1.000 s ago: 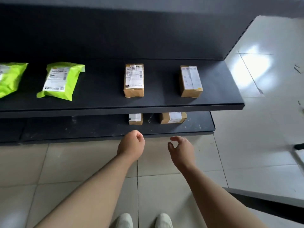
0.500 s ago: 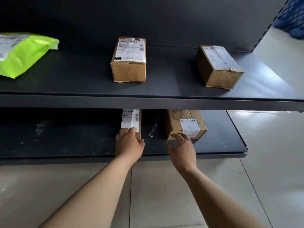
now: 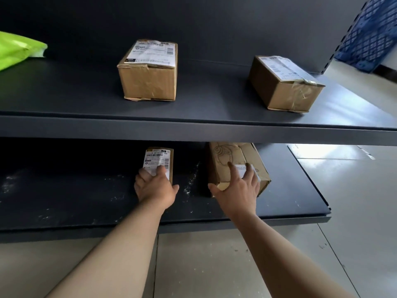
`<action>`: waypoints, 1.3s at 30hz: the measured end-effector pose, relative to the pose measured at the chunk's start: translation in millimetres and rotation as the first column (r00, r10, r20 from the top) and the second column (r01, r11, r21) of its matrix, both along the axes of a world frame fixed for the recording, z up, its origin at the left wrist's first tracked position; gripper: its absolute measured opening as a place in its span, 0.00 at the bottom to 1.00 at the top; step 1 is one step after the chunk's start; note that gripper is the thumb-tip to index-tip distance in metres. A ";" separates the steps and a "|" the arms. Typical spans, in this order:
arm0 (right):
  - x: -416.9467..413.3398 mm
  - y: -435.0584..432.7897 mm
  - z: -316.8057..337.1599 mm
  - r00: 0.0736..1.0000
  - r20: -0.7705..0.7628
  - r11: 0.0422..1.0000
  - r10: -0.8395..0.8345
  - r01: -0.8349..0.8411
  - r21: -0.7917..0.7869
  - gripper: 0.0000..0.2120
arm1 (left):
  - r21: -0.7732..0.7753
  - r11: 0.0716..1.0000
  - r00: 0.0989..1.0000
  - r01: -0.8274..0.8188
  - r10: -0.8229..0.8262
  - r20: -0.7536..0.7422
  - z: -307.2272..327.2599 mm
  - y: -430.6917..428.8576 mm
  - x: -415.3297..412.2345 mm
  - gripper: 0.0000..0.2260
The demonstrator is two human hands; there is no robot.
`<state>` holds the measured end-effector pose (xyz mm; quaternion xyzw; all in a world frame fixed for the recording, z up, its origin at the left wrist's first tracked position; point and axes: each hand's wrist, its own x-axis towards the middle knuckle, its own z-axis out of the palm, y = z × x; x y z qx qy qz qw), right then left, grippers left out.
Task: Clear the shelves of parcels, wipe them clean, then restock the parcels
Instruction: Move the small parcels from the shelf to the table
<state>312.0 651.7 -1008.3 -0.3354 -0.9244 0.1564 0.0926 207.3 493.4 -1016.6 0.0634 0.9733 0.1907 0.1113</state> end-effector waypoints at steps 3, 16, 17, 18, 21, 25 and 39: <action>-10.1 14.6 0.4 0.989 0.120 0.997 -0.083 0.083 0.005 0.51 | -0.038 0.999 1.000 0.005 -0.005 -0.004 -0.1 6.4 -3.5 0.25; -23.6 54.1 3.1 0.942 0.307 0.975 -0.136 0.182 -0.129 0.59 | -0.106 0.994 0.998 -0.040 0.034 -0.058 -13.7 13.6 -12.4 0.25; -23.6 54.7 3.2 0.940 0.316 0.973 -0.131 0.183 -0.140 0.61 | -0.111 0.993 0.998 -0.045 0.038 -0.058 -13.9 14.4 -12.9 0.25; -24.1 55.2 3.6 0.936 0.327 0.972 -0.130 0.186 -0.145 0.62 | -0.115 0.992 0.998 -0.047 0.041 -0.056 -14.3 14.9 -12.9 0.25; -26.7 57.3 9.2 0.921 0.366 0.966 -0.131 0.201 -0.160 0.64 | -0.123 0.991 0.998 -0.045 0.038 -0.054 -15.2 14.1 -12.0 0.26; -28.1 58.4 14.9 0.906 0.405 0.955 -0.122 0.218 -0.199 0.64 | -0.123 0.992 0.997 -0.015 0.006 -0.071 -15.2 11.3 -7.8 0.28; 1.5 35.0 9.4 0.959 0.247 0.976 -0.137 0.173 -0.131 0.61 | 0.046 0.997 0.988 -0.056 0.062 -0.145 -13.9 1.6 17.6 0.27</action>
